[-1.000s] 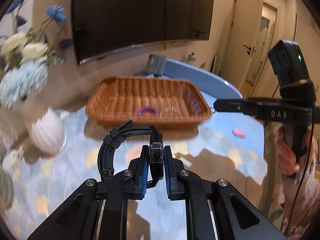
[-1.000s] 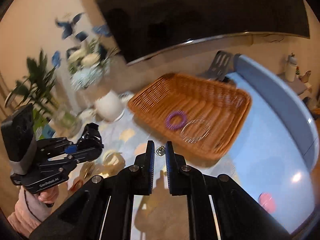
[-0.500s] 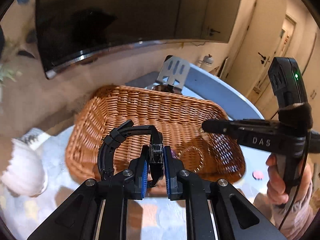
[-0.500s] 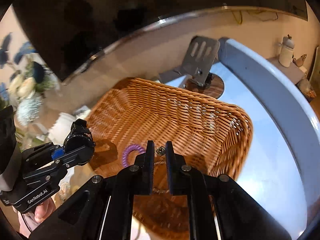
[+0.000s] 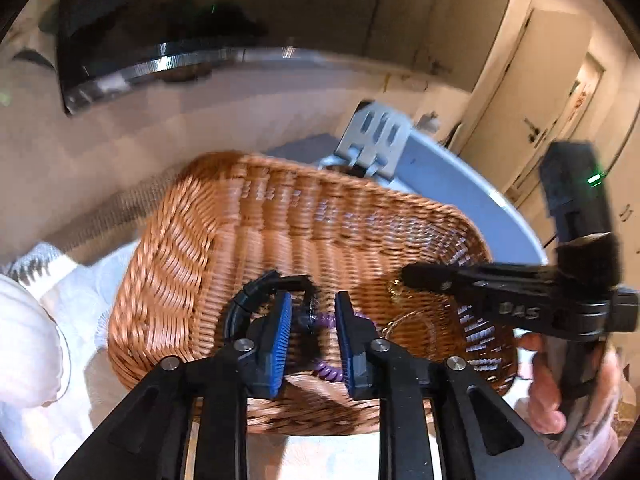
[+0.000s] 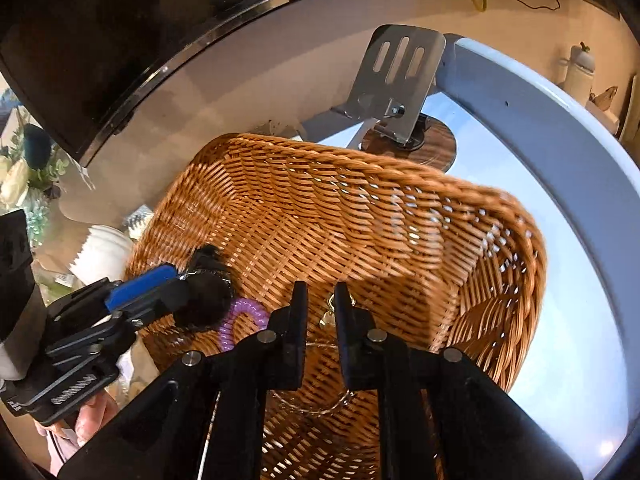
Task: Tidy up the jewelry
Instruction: 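Lower the watch and gold ring into the wicker basket and open both tools, then move both open tools back over the remaining jewelry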
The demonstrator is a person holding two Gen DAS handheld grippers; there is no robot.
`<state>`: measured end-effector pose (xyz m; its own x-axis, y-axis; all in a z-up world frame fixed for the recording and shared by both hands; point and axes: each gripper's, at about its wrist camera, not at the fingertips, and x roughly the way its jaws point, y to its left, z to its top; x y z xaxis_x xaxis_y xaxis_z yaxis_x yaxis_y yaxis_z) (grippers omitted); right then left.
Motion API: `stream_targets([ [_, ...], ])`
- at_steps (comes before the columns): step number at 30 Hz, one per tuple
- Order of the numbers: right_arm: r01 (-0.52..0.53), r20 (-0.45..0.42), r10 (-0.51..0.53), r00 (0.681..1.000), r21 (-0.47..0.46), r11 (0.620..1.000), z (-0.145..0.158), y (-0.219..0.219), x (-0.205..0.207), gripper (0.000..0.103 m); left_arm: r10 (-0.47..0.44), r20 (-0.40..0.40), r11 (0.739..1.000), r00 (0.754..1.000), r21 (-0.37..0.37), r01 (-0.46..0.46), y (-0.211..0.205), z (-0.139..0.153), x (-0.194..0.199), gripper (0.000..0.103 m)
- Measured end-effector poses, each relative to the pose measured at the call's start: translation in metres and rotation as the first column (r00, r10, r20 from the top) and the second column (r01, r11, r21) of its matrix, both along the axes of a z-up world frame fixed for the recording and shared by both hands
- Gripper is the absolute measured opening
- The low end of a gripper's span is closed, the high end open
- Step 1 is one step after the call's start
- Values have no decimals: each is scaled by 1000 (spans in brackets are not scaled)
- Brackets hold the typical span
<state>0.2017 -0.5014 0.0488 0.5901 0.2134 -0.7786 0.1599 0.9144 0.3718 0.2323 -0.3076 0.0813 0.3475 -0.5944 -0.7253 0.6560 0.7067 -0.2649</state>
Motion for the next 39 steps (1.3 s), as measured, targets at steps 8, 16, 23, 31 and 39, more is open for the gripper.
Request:
stream_targets([
  [8,-3,63,5,998,-25,1000,31,17,-37,25,-2,71,998,997,-70,7,39,48,-43,45],
  [16,-81,178,89,980,-51,995,73,71,-98,39,36,153,993,988,-117,-18,113,99,-118,52],
  [23,-162,216,184,959,-117,980,72,133,-145,48,140,208,979,968,-173,-105,196,122,-185,65],
  [31,-211,199,241,950,-162,964,11,178,-163,48,244,214,965,946,-153,-214,277,92,-238,65],
  [39,-255,170,277,946,-139,957,-28,197,-162,48,289,77,953,954,-122,-278,317,16,-251,65],
])
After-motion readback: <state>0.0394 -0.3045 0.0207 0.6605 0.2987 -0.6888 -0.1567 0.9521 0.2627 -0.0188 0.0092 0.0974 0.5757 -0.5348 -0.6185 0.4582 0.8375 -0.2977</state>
